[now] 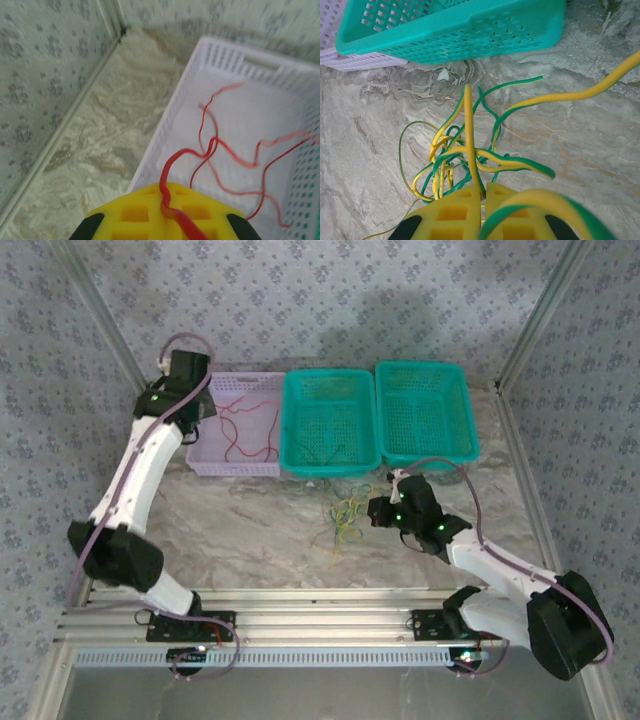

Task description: Untangle the cables

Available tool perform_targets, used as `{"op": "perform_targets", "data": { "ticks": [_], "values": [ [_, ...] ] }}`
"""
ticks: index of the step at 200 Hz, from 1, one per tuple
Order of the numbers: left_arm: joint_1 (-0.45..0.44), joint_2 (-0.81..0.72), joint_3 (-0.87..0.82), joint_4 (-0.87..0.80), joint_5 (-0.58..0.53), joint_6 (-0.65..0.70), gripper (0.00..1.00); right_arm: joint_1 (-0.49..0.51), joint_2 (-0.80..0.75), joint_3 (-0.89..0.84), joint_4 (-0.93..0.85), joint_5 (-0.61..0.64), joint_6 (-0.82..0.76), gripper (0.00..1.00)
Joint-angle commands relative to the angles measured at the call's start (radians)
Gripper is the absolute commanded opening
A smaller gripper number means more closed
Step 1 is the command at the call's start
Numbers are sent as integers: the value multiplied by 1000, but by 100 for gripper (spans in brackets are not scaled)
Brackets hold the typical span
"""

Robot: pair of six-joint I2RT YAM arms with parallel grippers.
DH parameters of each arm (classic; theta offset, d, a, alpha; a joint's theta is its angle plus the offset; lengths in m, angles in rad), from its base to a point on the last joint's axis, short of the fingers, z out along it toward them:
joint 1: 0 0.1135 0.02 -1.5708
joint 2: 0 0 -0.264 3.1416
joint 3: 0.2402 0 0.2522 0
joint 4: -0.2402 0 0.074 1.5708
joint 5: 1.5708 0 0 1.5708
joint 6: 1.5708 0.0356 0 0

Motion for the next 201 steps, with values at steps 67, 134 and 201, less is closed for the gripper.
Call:
{"op": "perform_targets", "data": {
  "ticks": [67, 134, 201],
  "values": [
    [-17, -126, -37, 108, -93, 68, 0, 20, -3, 2, 33, 13, 13, 0],
    [-57, -38, -51, 110, 15, 52, 0, 31, 31, 8, 62, 11, 21, 0],
    [160, -124, -359, 185, 152, -337, 65, 31, 12, -22, 47, 19, 2, 0]
  ]
}}
